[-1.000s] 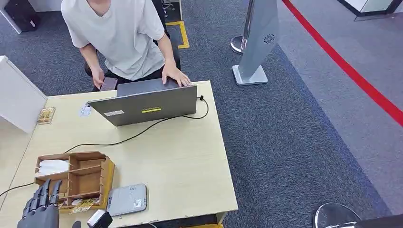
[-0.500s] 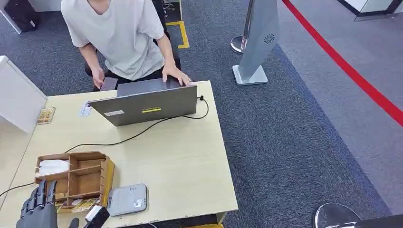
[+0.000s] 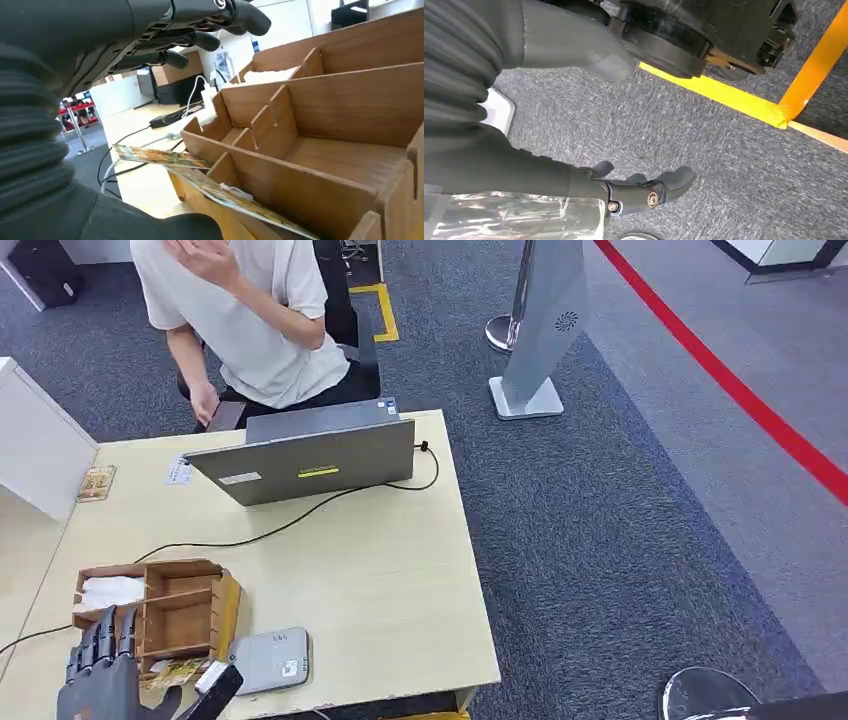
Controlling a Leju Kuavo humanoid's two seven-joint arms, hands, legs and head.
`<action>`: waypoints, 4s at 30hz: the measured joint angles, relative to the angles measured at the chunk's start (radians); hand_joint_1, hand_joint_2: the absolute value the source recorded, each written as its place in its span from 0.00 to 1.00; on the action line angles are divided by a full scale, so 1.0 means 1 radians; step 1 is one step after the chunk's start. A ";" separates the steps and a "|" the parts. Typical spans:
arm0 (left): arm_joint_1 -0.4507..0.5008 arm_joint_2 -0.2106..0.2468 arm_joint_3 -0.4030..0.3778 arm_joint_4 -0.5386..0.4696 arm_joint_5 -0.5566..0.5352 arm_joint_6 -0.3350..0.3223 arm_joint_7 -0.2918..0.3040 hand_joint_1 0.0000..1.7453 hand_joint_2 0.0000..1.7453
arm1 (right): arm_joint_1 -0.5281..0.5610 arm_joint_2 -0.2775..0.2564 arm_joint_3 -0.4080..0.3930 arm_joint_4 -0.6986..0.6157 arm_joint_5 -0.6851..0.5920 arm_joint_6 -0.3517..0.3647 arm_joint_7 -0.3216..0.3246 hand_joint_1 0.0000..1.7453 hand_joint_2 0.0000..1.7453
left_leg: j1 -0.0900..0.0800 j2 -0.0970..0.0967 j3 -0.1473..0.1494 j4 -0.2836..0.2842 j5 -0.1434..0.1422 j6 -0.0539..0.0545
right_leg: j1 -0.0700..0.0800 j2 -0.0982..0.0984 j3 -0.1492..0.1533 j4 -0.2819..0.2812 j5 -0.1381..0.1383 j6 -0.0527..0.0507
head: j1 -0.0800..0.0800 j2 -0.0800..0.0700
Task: Pass the card to the sensor for recognition and then transmit it.
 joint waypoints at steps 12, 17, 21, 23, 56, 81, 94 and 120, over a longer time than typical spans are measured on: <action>-0.014 -0.015 -0.005 0.027 0.007 -0.013 -0.004 1.00 1.00 | -0.001 -0.004 0.001 0.004 -0.007 0.000 -0.013 0.00 1.00 | 0.000 0.000 0.000 0.000 0.000 0.000 | 0.000 0.000 0.000 0.000 0.000 0.000 | 0.000 0.000; -0.015 -0.011 -0.013 0.028 0.056 -0.035 -0.010 1.00 1.00 | -0.001 -0.004 0.001 0.013 -0.019 0.000 -0.016 0.00 1.00 | 0.000 0.000 0.000 0.000 0.000 0.000 | 0.000 0.000 0.000 0.000 0.000 0.000 | 0.000 0.000; -0.016 -0.004 -0.016 0.029 0.072 -0.036 -0.012 1.00 1.00 | -0.001 -0.004 0.001 0.013 -0.016 0.000 -0.016 0.00 1.00 | 0.000 0.000 0.000 0.000 0.000 0.000 | 0.000 0.000 0.000 0.000 0.000 0.000 | 0.000 0.000; -0.018 -0.002 -0.016 0.030 0.080 -0.036 -0.014 1.00 1.00 | -0.001 -0.004 0.001 0.014 -0.019 0.000 -0.017 0.00 1.00 | 0.000 0.000 0.000 0.000 0.000 0.000 | 0.000 0.000 0.000 0.000 0.000 0.000 | -0.001 0.000; -0.019 0.170 -0.039 -0.273 0.050 -0.183 -0.105 1.00 1.00 | 0.050 -0.005 -0.026 -0.005 0.018 0.000 -0.010 0.00 1.00 | 0.001 0.000 0.000 0.000 0.000 0.000 | 0.000 0.000 0.000 0.000 0.000 0.000 | 0.000 0.000; -0.734 0.253 0.126 0.121 0.010 -0.101 -0.173 1.00 1.00 | -0.095 -0.013 0.127 0.087 -0.141 0.000 -0.210 0.00 1.00 | 0.001 -0.001 0.000 0.000 0.008 -0.002 | 0.000 -0.001 0.000 0.001 0.006 -0.003 | -0.001 0.000; -0.791 0.274 0.162 0.301 0.094 -0.114 -0.172 0.00 1.00 | -0.105 -0.013 0.159 0.128 -0.159 0.000 -0.232 0.00 1.00 | 0.000 -0.001 -0.002 0.000 0.008 -0.002 | 0.000 -0.001 -0.003 0.001 0.006 -0.002 | 0.000 0.000; -0.236 0.373 0.553 0.092 0.381 -0.037 -0.252 0.00 1.00 | 0.002 -0.014 0.064 0.086 -0.095 0.000 -0.095 0.00 1.00 | 0.001 0.011 -0.001 -0.001 0.001 -0.004 | 0.000 0.010 -0.004 0.002 0.003 -0.004 | 0.000 0.000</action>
